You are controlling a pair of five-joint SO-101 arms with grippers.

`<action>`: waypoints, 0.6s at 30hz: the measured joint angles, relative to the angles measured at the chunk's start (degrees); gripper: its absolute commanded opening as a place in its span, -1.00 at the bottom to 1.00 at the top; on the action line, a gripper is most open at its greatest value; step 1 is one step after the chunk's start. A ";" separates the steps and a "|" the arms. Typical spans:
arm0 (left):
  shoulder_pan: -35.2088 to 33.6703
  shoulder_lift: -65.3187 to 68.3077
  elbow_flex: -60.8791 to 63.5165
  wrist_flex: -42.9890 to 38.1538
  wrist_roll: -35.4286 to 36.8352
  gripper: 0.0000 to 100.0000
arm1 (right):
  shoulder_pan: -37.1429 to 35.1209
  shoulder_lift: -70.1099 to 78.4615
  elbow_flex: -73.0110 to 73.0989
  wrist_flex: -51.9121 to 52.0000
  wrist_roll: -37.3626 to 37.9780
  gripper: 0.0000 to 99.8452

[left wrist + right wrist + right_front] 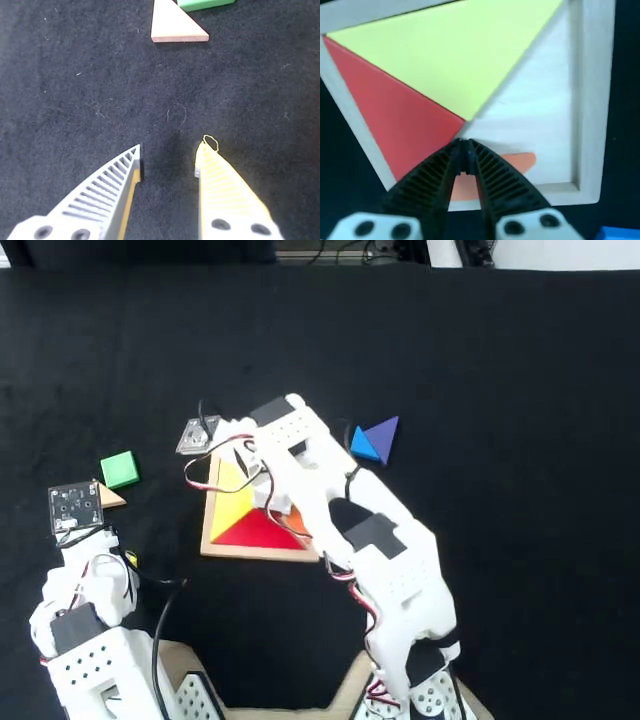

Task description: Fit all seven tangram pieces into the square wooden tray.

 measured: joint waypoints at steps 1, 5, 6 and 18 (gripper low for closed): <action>0.00 0.00 0.00 0.00 0.00 -0.64 | 0.00 -0.09 0.09 0.00 0.00 -0.98; 0.00 0.00 0.00 0.00 0.00 -0.64 | 0.00 -1.85 1.93 0.00 0.00 -0.98; 0.00 0.00 0.00 0.00 0.00 -0.64 | -0.09 -2.73 2.37 0.44 0.00 -0.98; 0.00 0.00 0.00 0.00 0.00 -0.64 | 5.63 -12.48 5.54 -5.01 0.09 -0.98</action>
